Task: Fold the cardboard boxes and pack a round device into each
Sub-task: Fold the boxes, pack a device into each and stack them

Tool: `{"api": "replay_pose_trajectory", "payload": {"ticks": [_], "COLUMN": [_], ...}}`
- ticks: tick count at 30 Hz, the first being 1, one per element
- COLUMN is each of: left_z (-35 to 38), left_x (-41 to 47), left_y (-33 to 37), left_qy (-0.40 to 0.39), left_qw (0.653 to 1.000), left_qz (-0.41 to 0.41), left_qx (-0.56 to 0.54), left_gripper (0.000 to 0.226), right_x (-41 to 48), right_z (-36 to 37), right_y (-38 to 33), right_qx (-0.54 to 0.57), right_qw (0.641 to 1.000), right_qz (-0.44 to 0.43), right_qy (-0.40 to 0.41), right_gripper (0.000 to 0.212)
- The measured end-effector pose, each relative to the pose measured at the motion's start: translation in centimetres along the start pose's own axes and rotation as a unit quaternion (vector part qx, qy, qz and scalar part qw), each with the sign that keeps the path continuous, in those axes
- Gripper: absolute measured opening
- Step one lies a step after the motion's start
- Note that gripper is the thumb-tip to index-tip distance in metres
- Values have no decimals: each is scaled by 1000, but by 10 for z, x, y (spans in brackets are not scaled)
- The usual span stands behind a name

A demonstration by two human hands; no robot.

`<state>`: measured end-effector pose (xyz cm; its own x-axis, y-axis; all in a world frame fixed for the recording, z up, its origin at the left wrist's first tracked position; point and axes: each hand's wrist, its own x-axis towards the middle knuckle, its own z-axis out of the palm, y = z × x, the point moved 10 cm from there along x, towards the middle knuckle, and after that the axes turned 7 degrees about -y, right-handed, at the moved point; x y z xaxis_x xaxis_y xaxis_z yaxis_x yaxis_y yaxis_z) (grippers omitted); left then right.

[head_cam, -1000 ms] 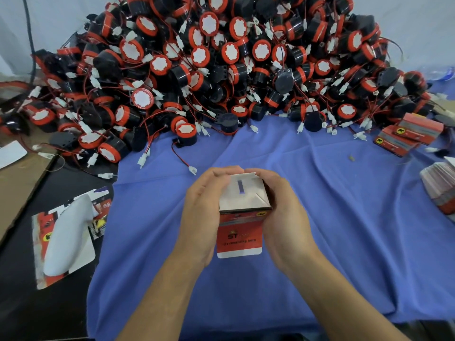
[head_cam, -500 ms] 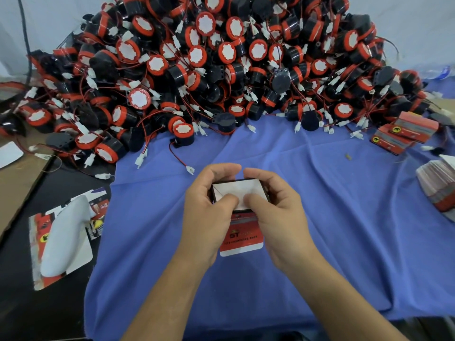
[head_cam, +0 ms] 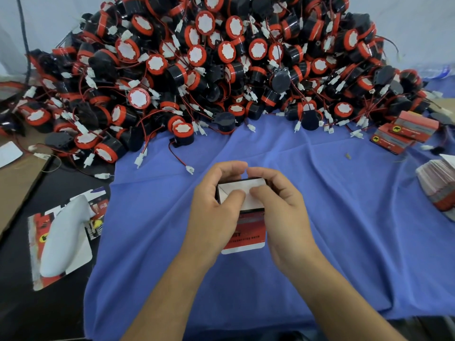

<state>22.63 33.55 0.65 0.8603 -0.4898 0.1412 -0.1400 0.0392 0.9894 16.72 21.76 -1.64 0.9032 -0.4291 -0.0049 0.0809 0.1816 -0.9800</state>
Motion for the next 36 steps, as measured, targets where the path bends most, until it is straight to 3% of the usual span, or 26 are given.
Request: {"api": "replay_pose_trajectory", "payload": {"ticks": [9, 14, 18, 23, 27, 31, 34, 36], "left_z": [0, -8, -6, 14, 28, 24, 4, -17], "left_x": [-7, -8, -4, -9, -17, -18, -13, -11], "left_y": [-26, -25, -14, 8, 10, 4, 10, 3], "left_qy": [-42, -79, -164, -299, -352, -335, -211, -129], "left_qw": [988, 984, 981, 954, 936, 936, 947, 973], "left_qz": [-150, -156, -94, -12, 3, 3, 63, 51], "left_qx": [-20, -18, -52, 12, 33, 103, 235, 183], "left_gripper": [19, 57, 72, 96, 116, 121, 125, 132], "right_x": [-2, -5, -1, -6, -14, -7, 4, 7], "right_z": [-9, -14, -6, 11, 17, 7, -13, -21], "right_y": [0, -25, -12, -1, 12, 14, 14, 14], "right_qx": [21, -3, 29, 44, 37, 46, 88, 90], "right_qw": [999, 993, 996, 981, 958, 963, 974, 975], "right_qz": [-10, -119, -44, 50, 120, 100, 70, 48], "right_qy": [29, 20, -67, -182, -258, -245, -198, -195], "right_gripper": [26, 32, 38, 42, 39, 45, 61, 71]}}
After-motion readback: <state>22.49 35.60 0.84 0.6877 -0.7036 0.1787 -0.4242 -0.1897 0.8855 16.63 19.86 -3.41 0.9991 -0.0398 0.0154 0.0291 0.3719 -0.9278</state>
